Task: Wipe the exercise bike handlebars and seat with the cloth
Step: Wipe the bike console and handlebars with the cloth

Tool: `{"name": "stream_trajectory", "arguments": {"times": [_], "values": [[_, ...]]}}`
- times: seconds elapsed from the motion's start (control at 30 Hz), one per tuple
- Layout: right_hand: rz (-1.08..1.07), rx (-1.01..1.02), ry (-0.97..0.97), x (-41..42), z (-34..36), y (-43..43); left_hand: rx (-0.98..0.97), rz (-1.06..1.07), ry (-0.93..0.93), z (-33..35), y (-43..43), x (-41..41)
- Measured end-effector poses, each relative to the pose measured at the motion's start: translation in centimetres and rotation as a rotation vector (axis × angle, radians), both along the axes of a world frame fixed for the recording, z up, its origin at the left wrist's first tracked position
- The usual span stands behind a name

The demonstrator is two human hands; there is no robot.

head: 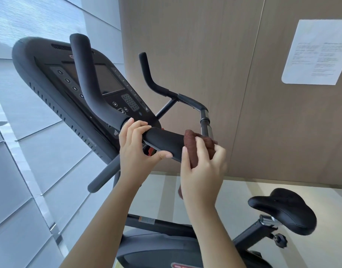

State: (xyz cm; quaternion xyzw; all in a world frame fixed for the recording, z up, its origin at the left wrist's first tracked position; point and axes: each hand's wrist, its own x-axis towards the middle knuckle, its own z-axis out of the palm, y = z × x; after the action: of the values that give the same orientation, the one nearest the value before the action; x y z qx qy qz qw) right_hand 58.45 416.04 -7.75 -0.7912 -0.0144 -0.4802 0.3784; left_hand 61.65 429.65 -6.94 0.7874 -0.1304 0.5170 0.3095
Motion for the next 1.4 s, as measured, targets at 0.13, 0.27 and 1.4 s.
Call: {"name": "stream_trajectory", "arguments": {"times": [0.13,0.27,1.4], "values": [[0.221,-0.055,-0.015,-0.4,0.8,-2.0,0.003,0.026,0.027,0.1,0.2,-0.5],[0.366,-0.15,-0.027,1.1,2.7,-4.1,0.045,0.07,0.043,0.2,0.2,-0.7],[1.04,-0.628,0.003,15.1,1.6,-14.6,0.436,0.693,0.327,0.3,-13.6,-0.7]]}}
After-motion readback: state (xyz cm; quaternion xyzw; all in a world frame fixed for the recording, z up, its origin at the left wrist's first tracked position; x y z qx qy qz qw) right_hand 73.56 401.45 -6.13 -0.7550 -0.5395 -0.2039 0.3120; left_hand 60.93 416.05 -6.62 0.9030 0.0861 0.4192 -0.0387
